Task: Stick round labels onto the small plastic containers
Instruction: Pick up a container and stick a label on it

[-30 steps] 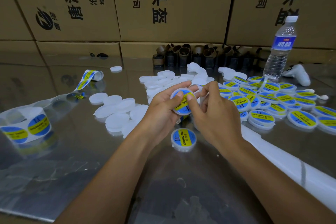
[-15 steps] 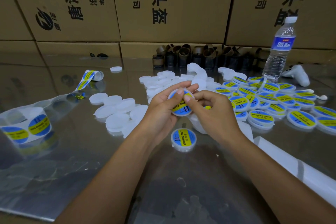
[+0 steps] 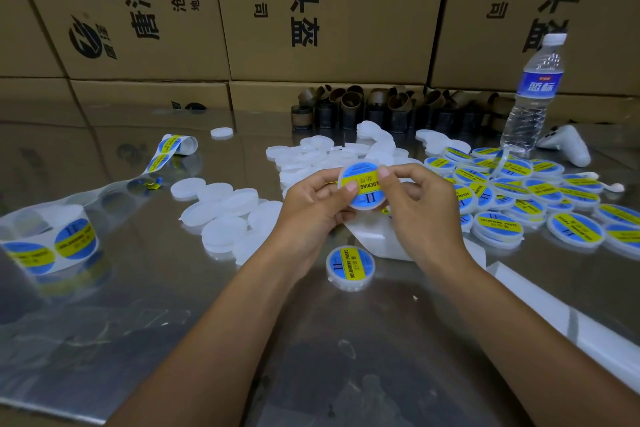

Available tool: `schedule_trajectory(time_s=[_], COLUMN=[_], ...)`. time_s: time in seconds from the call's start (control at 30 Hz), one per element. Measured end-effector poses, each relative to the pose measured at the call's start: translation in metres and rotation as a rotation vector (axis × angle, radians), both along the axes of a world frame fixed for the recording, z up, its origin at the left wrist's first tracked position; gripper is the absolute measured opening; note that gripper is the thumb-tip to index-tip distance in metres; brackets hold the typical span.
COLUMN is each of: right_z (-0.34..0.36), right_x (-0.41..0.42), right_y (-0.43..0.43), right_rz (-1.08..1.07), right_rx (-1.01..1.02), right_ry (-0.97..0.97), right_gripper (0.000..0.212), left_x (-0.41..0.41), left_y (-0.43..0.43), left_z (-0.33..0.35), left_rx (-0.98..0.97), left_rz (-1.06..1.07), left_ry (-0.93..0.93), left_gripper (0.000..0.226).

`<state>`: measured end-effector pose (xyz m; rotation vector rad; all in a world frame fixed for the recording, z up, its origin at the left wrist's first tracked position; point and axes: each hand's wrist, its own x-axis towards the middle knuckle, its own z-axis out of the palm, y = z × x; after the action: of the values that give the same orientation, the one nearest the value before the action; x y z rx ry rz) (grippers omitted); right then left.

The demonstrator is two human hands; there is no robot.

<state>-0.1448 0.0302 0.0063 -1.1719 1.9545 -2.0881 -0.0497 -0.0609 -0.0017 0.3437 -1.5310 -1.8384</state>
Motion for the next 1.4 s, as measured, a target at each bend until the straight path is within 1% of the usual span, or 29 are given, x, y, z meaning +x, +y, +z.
schedule_trajectory(time_s=[0.1,0.13,0.23,0.33,0.47,0.67,0.77,0.9,1.0,1.07,1.2,1.33,1.4], right_z=[0.0,0.0,0.0,0.0,0.0,0.002,0.002,0.005,0.004,0.004,0.006,0.004,-0.001], right_x=[-0.002,-0.001,0.0,0.002,0.002,0.003,0.0,-0.01,-0.014,-0.015,-0.021,-0.041,-0.053], right_y=[0.001,0.001,0.002,0.001,0.0,0.001,0.002,0.003,0.004,0.004,0.006,0.009,0.009], right_rz=[-0.022,-0.023,-0.005,0.05,0.099,0.151,0.146,0.094,0.065,0.062,0.053,-0.143,-0.26], right_rx=[0.002,0.003,-0.002,0.027,0.037,0.04,0.028,0.008,0.011,0.016,-0.031,-0.053,-0.02], right_ry=[-0.001,0.005,0.043,0.085,0.094,0.142,0.154,0.11,0.08,0.06,-0.079,-0.244,-0.301], right_gripper=[0.015,0.015,0.012,0.01,0.014,0.027,0.031,0.026,0.032,0.031,0.021,0.018,0.016], left_x=[0.0,-0.001,-0.001,0.001,0.001,0.0,0.001,0.003,0.003,0.004,0.006,0.011,0.013], left_y=[0.003,0.004,0.005,0.004,0.004,0.004,0.003,0.001,0.004,0.005,0.001,-0.011,-0.019], left_z=[0.0,-0.001,-0.001,0.0,0.002,0.004,0.004,0.007,0.007,0.007,0.008,0.009,0.006], left_rx=[-0.029,-0.045,-0.063,-0.048,-0.008,-0.013,-0.005,0.027,-0.034,-0.051,0.009,0.106,0.11], left_rz=[-0.038,-0.044,-0.007,0.038,0.082,0.131,0.148,0.224,0.224,0.217,0.273,0.419,0.497], left_ry=[0.006,-0.003,-0.027,-0.008,0.002,0.013,0.011,-0.011,-0.04,-0.046,-0.026,0.032,0.015], left_gripper=[0.035,0.037,0.03,0.025,0.018,0.022,0.019,0.011,0.012,0.013,0.013,0.018,0.021])
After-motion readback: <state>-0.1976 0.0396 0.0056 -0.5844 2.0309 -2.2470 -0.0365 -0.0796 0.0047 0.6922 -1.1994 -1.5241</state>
